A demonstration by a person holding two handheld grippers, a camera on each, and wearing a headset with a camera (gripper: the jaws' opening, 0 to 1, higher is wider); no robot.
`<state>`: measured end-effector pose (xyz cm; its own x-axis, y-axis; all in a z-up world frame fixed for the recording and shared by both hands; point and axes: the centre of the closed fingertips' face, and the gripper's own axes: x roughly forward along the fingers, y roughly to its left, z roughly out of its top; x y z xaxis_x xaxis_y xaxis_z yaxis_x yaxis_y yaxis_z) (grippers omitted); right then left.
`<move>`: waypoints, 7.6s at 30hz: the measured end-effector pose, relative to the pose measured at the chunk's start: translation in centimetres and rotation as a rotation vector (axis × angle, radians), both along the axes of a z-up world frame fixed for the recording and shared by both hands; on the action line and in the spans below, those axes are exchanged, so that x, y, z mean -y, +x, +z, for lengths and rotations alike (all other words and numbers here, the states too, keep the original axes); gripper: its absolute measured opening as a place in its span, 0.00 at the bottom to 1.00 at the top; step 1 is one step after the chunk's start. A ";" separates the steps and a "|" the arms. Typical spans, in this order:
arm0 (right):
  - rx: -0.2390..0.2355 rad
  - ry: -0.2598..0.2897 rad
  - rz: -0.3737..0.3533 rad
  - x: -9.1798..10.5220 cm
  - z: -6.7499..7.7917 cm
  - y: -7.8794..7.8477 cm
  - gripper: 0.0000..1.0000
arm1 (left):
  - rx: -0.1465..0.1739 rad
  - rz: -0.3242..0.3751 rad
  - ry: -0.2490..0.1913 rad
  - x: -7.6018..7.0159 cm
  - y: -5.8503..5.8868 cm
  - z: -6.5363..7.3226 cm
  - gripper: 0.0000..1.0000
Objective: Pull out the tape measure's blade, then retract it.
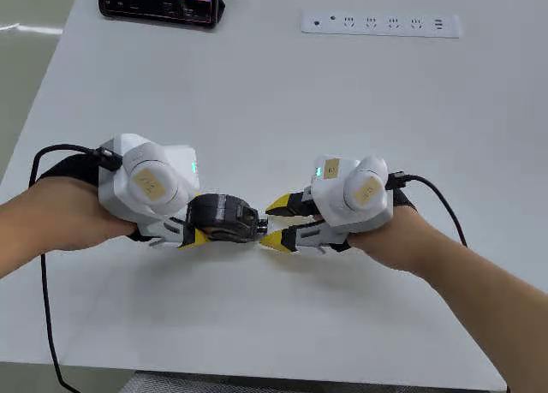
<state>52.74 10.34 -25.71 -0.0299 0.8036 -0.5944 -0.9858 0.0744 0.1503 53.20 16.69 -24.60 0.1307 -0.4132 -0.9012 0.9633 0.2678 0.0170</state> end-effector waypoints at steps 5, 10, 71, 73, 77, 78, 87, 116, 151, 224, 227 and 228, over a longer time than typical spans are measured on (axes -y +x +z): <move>0.018 -0.002 0.011 0.0 -0.1 0.1 0.17 | 0.000 0.001 -0.001 0.0 0.0 0.0 0.27; 0.026 -0.002 0.020 -0.1 -0.2 0.1 0.14 | -0.001 0.001 -0.003 0.0 0.0 0.0 0.27; 0.064 -0.003 0.049 0.8 -0.6 -0.1 0.09 | 0.007 -0.028 0.002 0.0 0.0 0.0 0.26; 0.063 -0.004 0.045 1.0 -0.6 -0.1 0.09 | 0.009 -0.032 0.003 0.0 0.0 0.0 0.26; 0.062 -0.003 0.038 1.5 -0.6 -0.1 0.10 | 0.009 -0.034 0.006 0.0 0.0 0.0 0.26; 0.062 -0.004 0.037 1.5 -0.6 -0.1 0.10 | 0.008 -0.033 0.005 0.1 0.0 0.0 0.26; 0.064 -0.013 0.029 2.6 -0.6 -0.2 0.10 | 0.007 -0.035 0.010 0.1 0.0 0.0 0.26; 0.088 -0.040 0.025 5.0 -0.4 -0.2 0.10 | 0.005 -0.040 0.023 0.0 0.0 -0.1 0.26; 0.096 -0.078 0.006 8.9 -0.1 -0.1 0.09 | -0.001 -0.033 0.029 0.0 -0.2 0.0 0.26; 0.109 -0.181 -0.001 15.8 0.3 0.1 0.09 | 0.002 -0.029 0.033 0.1 -0.2 0.1 0.26; 0.109 -0.185 -0.001 15.9 0.3 -0.1 0.09 | 0.003 -0.030 0.033 0.1 -0.2 0.1 0.26; 0.108 -0.186 -0.001 15.9 0.4 -0.1 0.09 | 0.003 -0.031 0.034 0.1 -0.2 0.1 0.26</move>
